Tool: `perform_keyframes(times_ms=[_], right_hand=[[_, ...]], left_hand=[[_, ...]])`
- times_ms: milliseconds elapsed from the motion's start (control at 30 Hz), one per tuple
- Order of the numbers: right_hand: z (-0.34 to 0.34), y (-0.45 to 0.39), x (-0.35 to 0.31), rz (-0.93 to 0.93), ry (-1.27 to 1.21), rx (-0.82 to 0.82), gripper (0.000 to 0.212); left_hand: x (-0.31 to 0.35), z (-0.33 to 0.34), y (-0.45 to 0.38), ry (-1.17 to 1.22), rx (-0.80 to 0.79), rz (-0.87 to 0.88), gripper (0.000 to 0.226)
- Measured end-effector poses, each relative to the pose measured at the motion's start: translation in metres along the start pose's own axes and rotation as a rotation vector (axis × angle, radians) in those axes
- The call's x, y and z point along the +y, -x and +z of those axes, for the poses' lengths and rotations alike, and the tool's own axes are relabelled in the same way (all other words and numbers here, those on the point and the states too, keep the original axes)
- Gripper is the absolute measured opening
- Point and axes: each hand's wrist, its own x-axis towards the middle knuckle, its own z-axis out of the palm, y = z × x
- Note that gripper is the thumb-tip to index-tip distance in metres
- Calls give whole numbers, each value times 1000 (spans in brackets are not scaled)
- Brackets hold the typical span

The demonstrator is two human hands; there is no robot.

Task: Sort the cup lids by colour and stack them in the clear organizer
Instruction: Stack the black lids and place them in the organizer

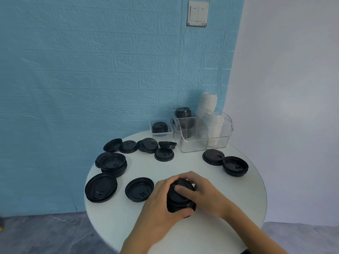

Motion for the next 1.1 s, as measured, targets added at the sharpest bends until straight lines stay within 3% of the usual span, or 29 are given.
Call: perform_keyframes(times_ms=[267, 400, 467, 567, 633, 733, 800, 1100], right_hand=[[-1, 7, 8, -26, -58, 13, 17], [-6, 7, 6, -26, 63, 47, 30], [-25, 4, 7, -37, 151, 195, 46], [-69, -6, 19, -70, 334, 509, 46], [-100, -14, 31, 51, 529, 582, 50], [-125, -21, 48, 357, 698, 433, 76], [-128, -23, 60, 463, 704, 322, 83], [-117, -17, 78, 437, 977, 275, 62]], left_hand=[[2, 0, 0, -20, -4, 31, 73], [0, 1, -1, -16, 6, 12, 72], [-1, 1, -1, -22, 6, 4, 76], [-4, 2, -1, -18, -2, -4, 77], [-4, 2, -1, -25, -8, -6, 78], [-4, 2, -2, -39, -10, -5, 80], [-5, 2, -2, -40, -11, -8, 81], [-5, 2, -2, -29, -16, -19, 80]])
